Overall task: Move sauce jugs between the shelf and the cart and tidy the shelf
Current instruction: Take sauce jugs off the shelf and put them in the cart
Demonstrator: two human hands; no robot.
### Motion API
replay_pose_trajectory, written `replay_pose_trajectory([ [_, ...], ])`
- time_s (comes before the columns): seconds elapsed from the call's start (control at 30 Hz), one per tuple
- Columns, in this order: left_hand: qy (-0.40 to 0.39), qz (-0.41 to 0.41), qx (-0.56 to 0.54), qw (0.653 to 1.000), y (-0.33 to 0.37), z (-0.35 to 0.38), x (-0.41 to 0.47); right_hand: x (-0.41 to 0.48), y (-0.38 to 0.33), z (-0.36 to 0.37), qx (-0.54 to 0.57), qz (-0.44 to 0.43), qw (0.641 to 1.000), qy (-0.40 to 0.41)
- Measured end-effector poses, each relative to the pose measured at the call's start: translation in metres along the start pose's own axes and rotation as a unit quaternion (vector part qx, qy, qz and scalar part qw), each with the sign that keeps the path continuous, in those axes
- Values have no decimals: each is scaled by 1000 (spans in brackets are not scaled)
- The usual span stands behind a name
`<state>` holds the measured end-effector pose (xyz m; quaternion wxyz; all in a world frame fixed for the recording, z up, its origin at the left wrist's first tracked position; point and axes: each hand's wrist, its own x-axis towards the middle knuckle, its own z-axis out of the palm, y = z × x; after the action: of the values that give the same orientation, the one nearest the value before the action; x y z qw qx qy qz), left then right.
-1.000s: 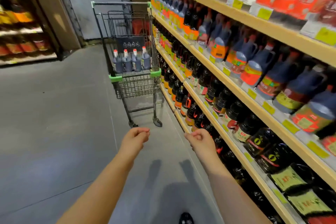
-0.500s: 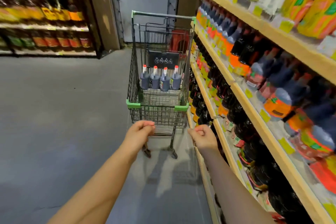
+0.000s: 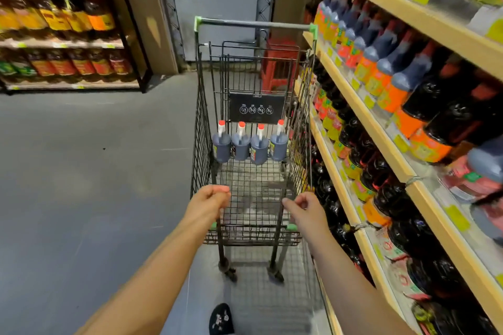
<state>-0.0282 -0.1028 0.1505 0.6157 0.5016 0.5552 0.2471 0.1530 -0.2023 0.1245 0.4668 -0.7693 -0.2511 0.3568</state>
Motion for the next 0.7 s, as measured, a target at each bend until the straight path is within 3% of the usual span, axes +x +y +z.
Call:
replay_pose_trajectory([
  [0.27,-62,-10,46,997,50,32,136,118,-28,15,2,41,999,27],
  [0.7,-37,-100,149,983,52,124,354,348,-30,34,-31,98,994,-37],
])
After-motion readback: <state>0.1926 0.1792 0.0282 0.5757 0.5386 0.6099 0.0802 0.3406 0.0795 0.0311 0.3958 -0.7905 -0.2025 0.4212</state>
